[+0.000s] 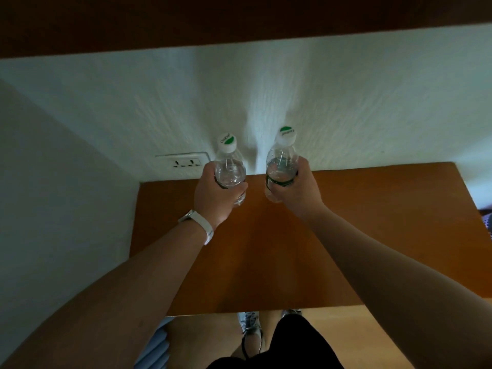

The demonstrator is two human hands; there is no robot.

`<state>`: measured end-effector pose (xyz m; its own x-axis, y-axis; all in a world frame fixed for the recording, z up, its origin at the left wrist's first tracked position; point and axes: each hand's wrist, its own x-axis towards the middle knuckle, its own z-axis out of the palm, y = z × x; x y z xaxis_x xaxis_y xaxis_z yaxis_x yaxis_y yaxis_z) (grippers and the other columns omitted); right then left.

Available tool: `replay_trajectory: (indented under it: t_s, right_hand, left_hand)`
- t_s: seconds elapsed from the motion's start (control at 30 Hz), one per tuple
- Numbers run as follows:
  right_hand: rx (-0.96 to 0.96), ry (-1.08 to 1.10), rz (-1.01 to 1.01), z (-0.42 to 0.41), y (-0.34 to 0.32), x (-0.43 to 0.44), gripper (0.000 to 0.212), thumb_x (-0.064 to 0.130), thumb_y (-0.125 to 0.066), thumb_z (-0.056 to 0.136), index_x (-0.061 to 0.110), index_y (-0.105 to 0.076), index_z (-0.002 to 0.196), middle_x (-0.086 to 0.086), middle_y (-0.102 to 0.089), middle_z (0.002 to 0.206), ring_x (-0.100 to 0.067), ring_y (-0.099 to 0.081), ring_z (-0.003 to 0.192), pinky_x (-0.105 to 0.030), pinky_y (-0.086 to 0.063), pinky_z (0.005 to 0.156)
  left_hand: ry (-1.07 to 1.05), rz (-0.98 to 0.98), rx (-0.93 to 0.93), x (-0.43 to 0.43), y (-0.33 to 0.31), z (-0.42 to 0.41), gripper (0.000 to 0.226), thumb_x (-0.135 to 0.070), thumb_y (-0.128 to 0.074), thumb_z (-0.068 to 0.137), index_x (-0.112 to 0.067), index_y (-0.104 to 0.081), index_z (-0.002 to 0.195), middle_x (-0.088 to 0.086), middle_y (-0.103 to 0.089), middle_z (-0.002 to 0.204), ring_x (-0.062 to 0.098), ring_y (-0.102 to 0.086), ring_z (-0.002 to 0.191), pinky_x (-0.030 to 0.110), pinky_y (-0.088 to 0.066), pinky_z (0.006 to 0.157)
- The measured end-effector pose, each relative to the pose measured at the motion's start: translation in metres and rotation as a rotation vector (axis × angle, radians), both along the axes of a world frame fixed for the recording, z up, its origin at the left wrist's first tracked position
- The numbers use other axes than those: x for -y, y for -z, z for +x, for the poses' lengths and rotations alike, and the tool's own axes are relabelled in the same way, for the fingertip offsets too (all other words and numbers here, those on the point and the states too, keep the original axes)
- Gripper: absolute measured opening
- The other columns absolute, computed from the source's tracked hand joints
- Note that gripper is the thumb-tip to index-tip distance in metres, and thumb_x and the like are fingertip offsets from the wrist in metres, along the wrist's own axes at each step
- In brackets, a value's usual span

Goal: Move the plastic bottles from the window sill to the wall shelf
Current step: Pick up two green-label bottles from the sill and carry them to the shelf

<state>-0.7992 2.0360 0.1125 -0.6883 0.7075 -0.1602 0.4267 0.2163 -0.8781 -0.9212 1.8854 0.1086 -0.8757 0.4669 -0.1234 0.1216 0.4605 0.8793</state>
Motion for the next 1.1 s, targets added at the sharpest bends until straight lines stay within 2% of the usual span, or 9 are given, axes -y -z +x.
replay_trajectory:
  t_s: [0.13,0.23,0.33,0.5,0.57,0.63,0.77,1.0,1.1]
  right_hand:
    - [-0.023,0.006,-0.007,-0.008,0.015,-0.006,0.062,0.029,-0.082,0.073,0.034,-0.042,0.12,0.014,-0.059,0.107,-0.002,-0.06,0.093,-0.013,-0.049,0.068]
    - [-0.032,0.019,-0.017,-0.013,0.026,-0.008,0.077,0.033,-0.082,0.069,0.029,-0.04,0.133,0.011,-0.057,0.118,-0.006,-0.059,0.103,-0.024,-0.053,0.08]
    - [-0.048,0.027,0.007,-0.018,0.031,-0.009,0.079,0.032,-0.083,0.07,0.027,-0.039,0.136,0.01,-0.056,0.12,-0.007,-0.057,0.106,-0.025,-0.052,0.084]
    - [-0.054,0.033,0.021,-0.025,0.038,-0.012,0.077,0.033,-0.084,0.069,0.027,-0.04,0.133,0.009,-0.056,0.12,-0.009,-0.057,0.107,-0.034,-0.055,0.089]
    - [-0.046,0.037,0.035,-0.026,0.04,-0.013,0.079,0.034,-0.084,0.069,0.026,-0.039,0.134,0.009,-0.055,0.121,-0.01,-0.056,0.108,-0.037,-0.054,0.091]
    - [-0.036,0.032,0.051,-0.027,0.043,-0.013,0.081,0.036,-0.084,0.069,0.024,-0.038,0.135,0.009,-0.054,0.122,-0.011,-0.055,0.11,-0.037,-0.053,0.093]
    - [-0.027,0.021,0.081,-0.028,0.046,-0.011,0.082,0.035,-0.085,0.069,0.023,-0.038,0.135,0.008,-0.054,0.124,-0.009,-0.053,0.112,-0.035,-0.051,0.096]
    - [0.004,-0.02,0.024,-0.02,0.049,-0.012,0.087,0.033,-0.085,0.072,0.025,-0.034,0.142,0.007,-0.05,0.136,-0.009,-0.051,0.12,-0.029,-0.047,0.097]
    - [0.034,-0.057,0.029,-0.016,0.052,-0.014,0.084,0.036,-0.083,0.074,0.024,-0.036,0.142,0.006,-0.05,0.137,-0.01,-0.051,0.121,-0.027,-0.046,0.097]
  left_hand:
    - [-0.025,0.016,-0.013,-0.01,0.007,-0.002,0.06,-0.028,-0.087,0.07,-0.021,-0.054,0.119,-0.004,-0.065,0.105,0.017,-0.066,0.094,0.033,-0.059,0.078]
    - [-0.047,0.026,-0.011,-0.016,0.012,-0.003,0.058,-0.029,-0.087,0.07,-0.027,-0.053,0.117,-0.006,-0.066,0.106,0.015,-0.067,0.095,0.035,-0.06,0.079]
    - [-0.07,0.026,-0.015,-0.021,0.015,-0.003,0.057,-0.027,-0.087,0.071,-0.031,-0.05,0.114,-0.009,-0.064,0.105,0.012,-0.066,0.095,0.027,-0.057,0.077]
    - [-0.097,0.033,-0.011,-0.027,0.02,-0.005,0.059,-0.028,-0.087,0.069,-0.028,-0.051,0.116,-0.006,-0.065,0.106,0.013,-0.066,0.095,0.031,-0.059,0.078]
    - [-0.11,0.043,-0.009,-0.03,0.022,-0.005,0.062,-0.028,-0.087,0.069,-0.028,-0.05,0.119,-0.007,-0.064,0.109,0.012,-0.065,0.097,0.027,-0.058,0.077]
    - [-0.111,0.048,-0.018,-0.033,0.024,-0.005,0.062,-0.028,-0.087,0.07,-0.028,-0.05,0.121,-0.007,-0.064,0.11,0.013,-0.065,0.099,0.025,-0.057,0.077]
    - [-0.142,0.062,-0.046,-0.035,0.03,-0.004,0.065,-0.031,-0.087,0.069,-0.025,-0.05,0.123,-0.006,-0.064,0.113,0.014,-0.066,0.101,0.032,-0.059,0.083]
    - [-0.068,0.055,-0.017,-0.027,0.032,-0.005,0.073,-0.021,-0.089,0.07,-0.019,-0.043,0.128,-0.002,-0.062,0.117,0.014,-0.064,0.101,0.013,-0.054,0.07]
    - [0.003,0.037,-0.026,-0.022,0.034,-0.008,0.073,-0.015,-0.087,0.072,-0.021,-0.043,0.13,-0.007,-0.06,0.116,0.014,-0.064,0.105,0.019,-0.056,0.076]
